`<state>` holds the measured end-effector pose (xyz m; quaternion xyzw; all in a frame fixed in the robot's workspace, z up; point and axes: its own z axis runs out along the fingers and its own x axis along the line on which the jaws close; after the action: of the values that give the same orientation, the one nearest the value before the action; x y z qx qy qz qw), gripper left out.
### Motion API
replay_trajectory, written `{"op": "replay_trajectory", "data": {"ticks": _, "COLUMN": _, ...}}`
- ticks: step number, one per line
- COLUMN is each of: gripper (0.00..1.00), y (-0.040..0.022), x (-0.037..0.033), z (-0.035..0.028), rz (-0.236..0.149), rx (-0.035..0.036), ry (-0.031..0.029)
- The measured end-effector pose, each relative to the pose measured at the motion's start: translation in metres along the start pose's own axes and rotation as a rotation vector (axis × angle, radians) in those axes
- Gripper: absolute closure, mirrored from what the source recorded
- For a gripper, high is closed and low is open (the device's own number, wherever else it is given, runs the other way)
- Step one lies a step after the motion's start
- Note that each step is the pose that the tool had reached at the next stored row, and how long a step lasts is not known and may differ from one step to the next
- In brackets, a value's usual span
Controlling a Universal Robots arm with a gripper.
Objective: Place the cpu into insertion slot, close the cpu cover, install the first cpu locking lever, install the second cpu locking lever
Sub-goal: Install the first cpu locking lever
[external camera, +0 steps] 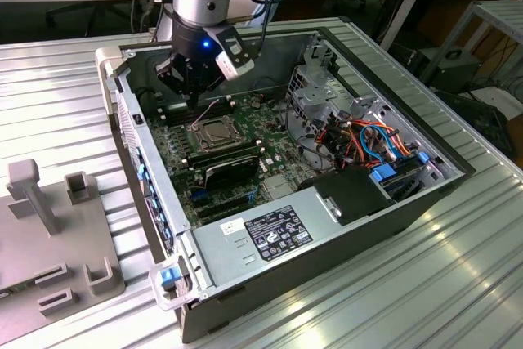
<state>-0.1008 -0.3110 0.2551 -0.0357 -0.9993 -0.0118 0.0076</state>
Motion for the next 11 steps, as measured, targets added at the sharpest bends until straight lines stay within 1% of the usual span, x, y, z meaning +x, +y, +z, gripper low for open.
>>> {"op": "replay_trajectory", "data": {"ticks": 4, "gripper": 0.89, "y": 0.0000, "x": 0.0000, "z": 0.0005, "rz": -0.007, "rx": 0.0001, "ry": 0.0002}}
{"op": "replay_trajectory", "data": {"ticks": 11, "gripper": 0.89, "y": 0.0000, "x": 0.0000, "z": 0.0005, "rz": -0.008, "rx": 0.0002, "ry": 0.0002}}
